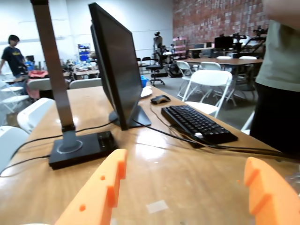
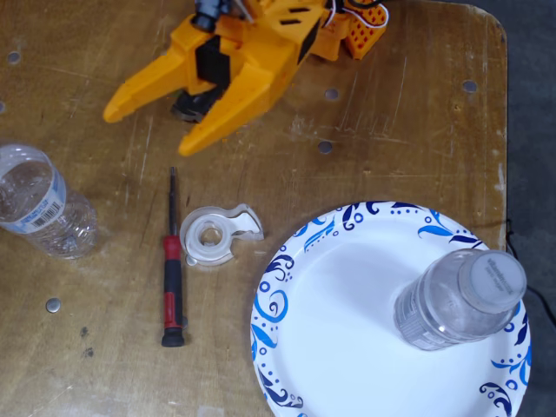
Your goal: Move the bottles to the plate
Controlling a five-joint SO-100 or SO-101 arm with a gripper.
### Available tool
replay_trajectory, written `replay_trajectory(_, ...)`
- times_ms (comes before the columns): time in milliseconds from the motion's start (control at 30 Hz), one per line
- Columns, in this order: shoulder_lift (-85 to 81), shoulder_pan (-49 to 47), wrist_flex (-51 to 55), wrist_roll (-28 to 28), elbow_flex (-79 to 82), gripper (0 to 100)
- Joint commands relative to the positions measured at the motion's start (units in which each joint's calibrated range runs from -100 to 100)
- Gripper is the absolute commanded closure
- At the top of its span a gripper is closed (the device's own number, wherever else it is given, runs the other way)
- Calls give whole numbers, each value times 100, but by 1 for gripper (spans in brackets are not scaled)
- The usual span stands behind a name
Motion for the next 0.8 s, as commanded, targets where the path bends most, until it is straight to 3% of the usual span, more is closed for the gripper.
replay_trajectory(0, 25, 242, -58, 282, -135, 73)
replay_trajectory(467, 328, 1589, -23, 314, -180, 73)
replay_trajectory(767, 1880, 1945, -6, 308, -1640, 72)
